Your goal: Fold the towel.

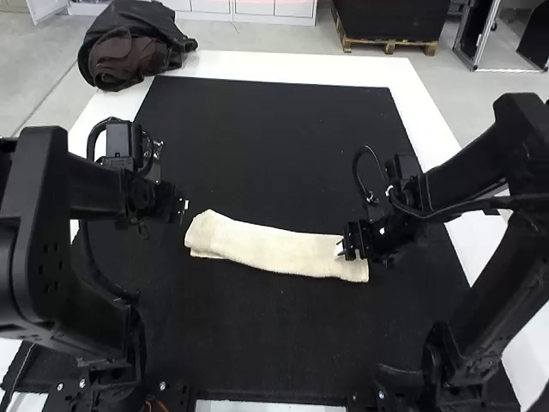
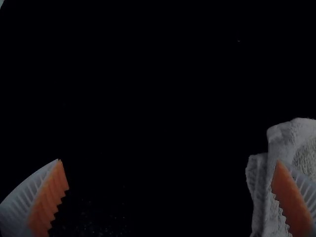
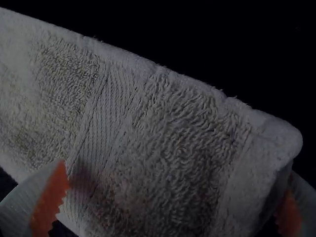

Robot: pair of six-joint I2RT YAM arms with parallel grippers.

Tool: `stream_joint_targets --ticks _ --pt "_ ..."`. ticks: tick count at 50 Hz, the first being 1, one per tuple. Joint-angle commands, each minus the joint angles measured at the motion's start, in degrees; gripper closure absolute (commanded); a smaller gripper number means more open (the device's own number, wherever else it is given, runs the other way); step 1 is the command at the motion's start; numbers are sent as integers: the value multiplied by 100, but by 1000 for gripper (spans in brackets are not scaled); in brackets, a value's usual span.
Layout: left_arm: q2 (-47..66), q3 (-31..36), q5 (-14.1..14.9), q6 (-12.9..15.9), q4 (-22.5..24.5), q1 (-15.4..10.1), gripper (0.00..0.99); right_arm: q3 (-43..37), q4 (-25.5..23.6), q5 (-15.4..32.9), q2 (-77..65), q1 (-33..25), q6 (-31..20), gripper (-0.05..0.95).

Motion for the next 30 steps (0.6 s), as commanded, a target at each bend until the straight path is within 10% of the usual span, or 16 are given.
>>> stream_joint_targets --ticks 1,20,30 --pt "-91 192 91 86 35 30 31 -22 1 139 93 46 76 -7" --pt "-99 245 108 95 35 13 31 -207 318 253 251 28 94 0" --pt "-99 245 108 95 9 39 33 -242 494 288 313 63 94 438"
